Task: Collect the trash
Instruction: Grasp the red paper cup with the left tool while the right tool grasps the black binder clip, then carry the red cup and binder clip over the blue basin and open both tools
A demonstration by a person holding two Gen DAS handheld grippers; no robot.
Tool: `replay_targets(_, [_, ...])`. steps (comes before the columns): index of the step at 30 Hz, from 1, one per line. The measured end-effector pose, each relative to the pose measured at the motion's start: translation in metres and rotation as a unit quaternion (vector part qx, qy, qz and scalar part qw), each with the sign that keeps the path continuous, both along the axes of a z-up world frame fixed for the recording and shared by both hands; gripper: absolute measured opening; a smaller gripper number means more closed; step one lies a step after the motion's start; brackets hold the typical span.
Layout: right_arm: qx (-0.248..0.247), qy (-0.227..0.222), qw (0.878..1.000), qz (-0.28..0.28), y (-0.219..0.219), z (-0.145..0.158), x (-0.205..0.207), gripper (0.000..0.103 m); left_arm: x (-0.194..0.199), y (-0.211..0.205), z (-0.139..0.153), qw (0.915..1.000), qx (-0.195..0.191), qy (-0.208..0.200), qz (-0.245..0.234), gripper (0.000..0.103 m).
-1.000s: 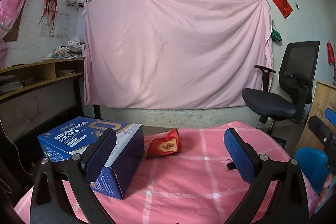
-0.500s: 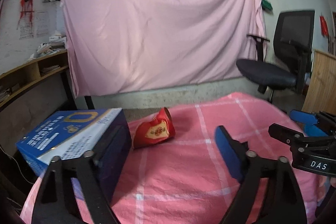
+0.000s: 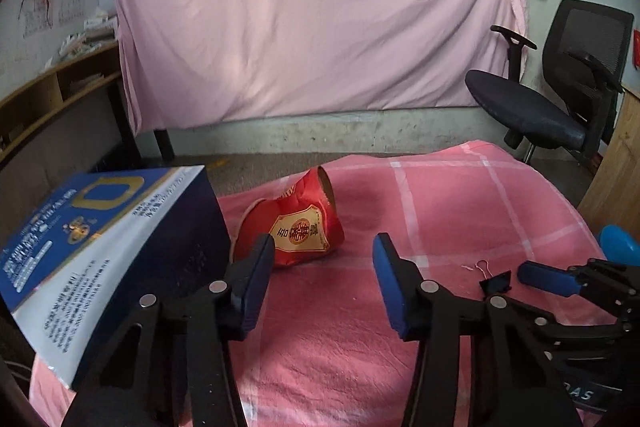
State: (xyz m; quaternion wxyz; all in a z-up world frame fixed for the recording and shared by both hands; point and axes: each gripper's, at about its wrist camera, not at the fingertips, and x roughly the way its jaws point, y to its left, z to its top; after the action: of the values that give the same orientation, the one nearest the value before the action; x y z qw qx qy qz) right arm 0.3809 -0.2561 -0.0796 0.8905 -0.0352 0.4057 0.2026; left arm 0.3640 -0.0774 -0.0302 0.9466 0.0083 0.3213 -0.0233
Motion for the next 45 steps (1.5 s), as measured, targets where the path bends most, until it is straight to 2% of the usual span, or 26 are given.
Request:
replay_targets(2, [-0.002,0.0,1.0,-0.004,0.002,0.001,0.005,0.055,0.0,0.0,0.0,1.0,-0.004,0.005,0.004,0.045])
replay_targets(3, [-0.002,0.0,1.0,-0.007,0.002,0.001,0.006,0.045,0.001,-0.001,0.001,1.0,-0.004,0.005,0.004,0.045])
replay_targets(4, [-0.003,0.001,1.0,-0.016,0.0,0.0,0.008,0.039,0.002,-0.002,0.001,1.0,-0.003,0.005,0.004,0.045])
replay_targets(11, [0.041,0.007,0.999,-0.026,-0.017,0.002,0.01,0.039,0.011,-0.003,0.007,0.9997,-0.007,-0.002,0.025,0.042])
replay_targets(13, [0.048,0.006,0.998,-0.028,-0.019,0.003,0.008,0.039,0.016,0.0,0.006,0.9993,-0.015,0.007,0.033,0.029])
replay_targets(18, [0.056,0.001,0.998,-0.033,-0.02,0.005,0.009,0.039,0.02,0.009,0.005,0.9981,-0.034,0.025,0.046,0.015])
replay_targets(21, [0.056,-0.004,0.998,-0.034,-0.02,0.006,0.008,0.039,0.018,0.015,0.004,0.9972,-0.052,0.029,0.045,0.013])
replay_targets(26, [0.047,-0.004,0.998,-0.038,-0.018,0.006,0.008,0.039,0.014,0.015,0.004,0.9968,-0.057,0.036,0.043,0.011])
replay_targets(32, [0.062,-0.018,0.997,-0.041,-0.024,0.01,0.001,0.039,0.0,0.014,0.009,0.9972,-0.063,0.027,0.027,0.009])
replay_targets(37, [0.073,-0.056,0.995,-0.044,-0.029,0.021,-0.017,0.039,-0.021,0.0,0.015,0.9983,-0.057,0.009,-0.008,0.009])
replay_targets(45, [0.076,-0.165,0.982,-0.051,-0.048,0.05,-0.065,0.039,-0.063,-0.022,0.039,0.9957,-0.061,-0.051,-0.047,0.009])
